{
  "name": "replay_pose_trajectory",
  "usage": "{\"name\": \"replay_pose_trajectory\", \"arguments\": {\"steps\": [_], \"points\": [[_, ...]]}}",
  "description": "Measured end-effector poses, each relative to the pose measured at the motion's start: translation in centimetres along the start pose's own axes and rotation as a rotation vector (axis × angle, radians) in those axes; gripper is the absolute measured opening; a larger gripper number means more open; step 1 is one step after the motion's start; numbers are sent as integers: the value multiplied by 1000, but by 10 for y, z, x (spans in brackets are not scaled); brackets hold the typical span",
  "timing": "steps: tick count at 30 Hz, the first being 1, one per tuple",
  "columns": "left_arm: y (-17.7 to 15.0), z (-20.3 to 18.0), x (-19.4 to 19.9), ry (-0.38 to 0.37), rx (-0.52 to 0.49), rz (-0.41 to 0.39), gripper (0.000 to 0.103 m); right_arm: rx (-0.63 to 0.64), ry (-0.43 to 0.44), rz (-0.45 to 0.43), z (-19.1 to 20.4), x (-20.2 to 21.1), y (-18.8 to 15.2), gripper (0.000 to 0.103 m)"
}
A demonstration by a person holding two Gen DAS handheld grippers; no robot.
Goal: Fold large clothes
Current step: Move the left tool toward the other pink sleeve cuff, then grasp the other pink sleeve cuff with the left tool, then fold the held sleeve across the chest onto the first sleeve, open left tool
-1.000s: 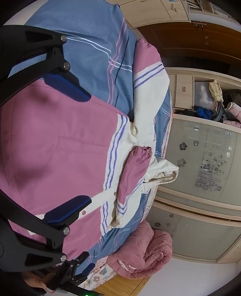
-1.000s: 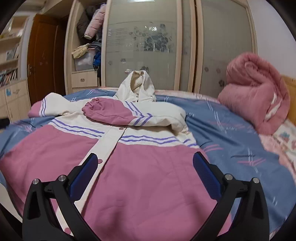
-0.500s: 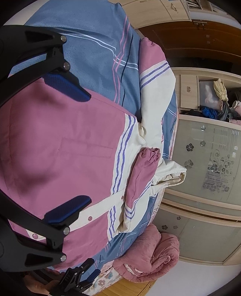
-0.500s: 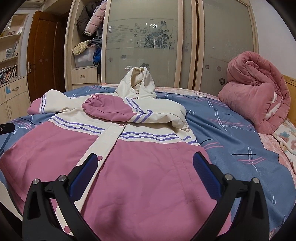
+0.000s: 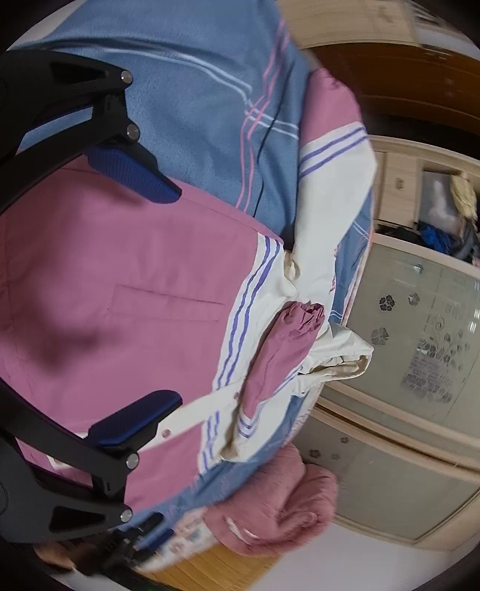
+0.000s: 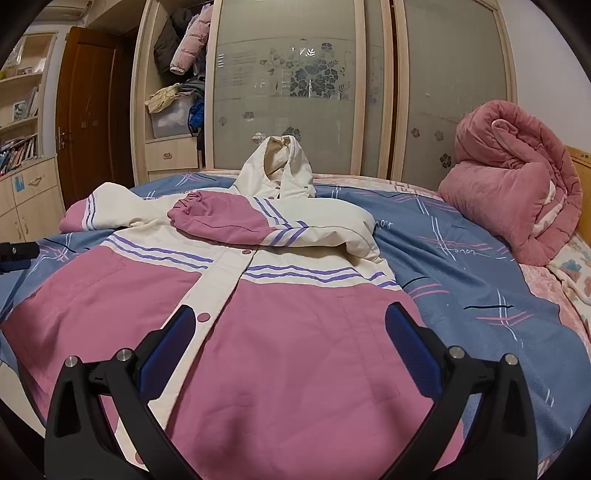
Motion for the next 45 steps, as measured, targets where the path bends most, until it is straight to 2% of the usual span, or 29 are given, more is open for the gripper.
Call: {"name": "replay_pose_trajectory", "arguments": {"steps": [4, 8, 10, 13, 17, 21, 23, 26, 29, 31, 35, 39, 42, 43, 44, 45], "points": [[14, 25, 0, -61, 94, 3, 101, -7, 12, 2, -1, 1, 0, 102], [36, 70, 10, -187, 272, -29, 101, -13, 21, 7, -2, 2, 0, 102], [44, 98, 15, -216, 369, -56, 101, -21, 25, 9, -3, 2, 0, 102], [56, 142, 20, -210, 468, -104, 101, -39, 39, 9, -5, 2, 0, 102], [80, 184, 26, -165, 499, -161, 101, -75, 61, 16, -8, -1, 1, 102], [106, 229, 14, -239, 626, -143, 101, -131, 111, 27, -10, -3, 2, 102], [124, 253, 0, -223, 652, -116, 101, -161, 140, 37, -10, -6, 3, 102], [153, 278, -19, -235, 651, -114, 101, -199, 172, 47, -9, -9, 3, 102], [174, 303, -49, -197, 663, -92, 101, -219, 177, 64, -8, -14, 2, 102], [179, 325, -67, -153, 711, -85, 101, -223, 171, 67, -7, -17, 2, 102], [176, 354, -98, -160, 819, -82, 101, -225, 171, 75, -7, -22, 2, 102], [186, 372, -121, -145, 814, -80, 100, -220, 177, 90, -4, -29, 1, 102], [187, 387, -132, -148, 862, -108, 95, -216, 172, 98, -3, -33, 0, 102], [188, 391, -133, -156, 880, -128, 83, -217, 175, 100, -2, -34, -1, 102], [191, 393, -131, -175, 885, -156, 37, -217, 177, 104, -2, -35, -1, 102], [191, 393, -130, -174, 882, -149, 18, -217, 177, 111, -1, -37, -2, 102]]}}
Point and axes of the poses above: each gripper's, at about its wrist camera, not at the fingertips, and x roughly against the way its jaws point, z to its left, y to its top, the point moved 7 cm from there along -x, roughly the way its jaws point, and after that the axes turned 5 degrees about z, right-handed, at the moved point
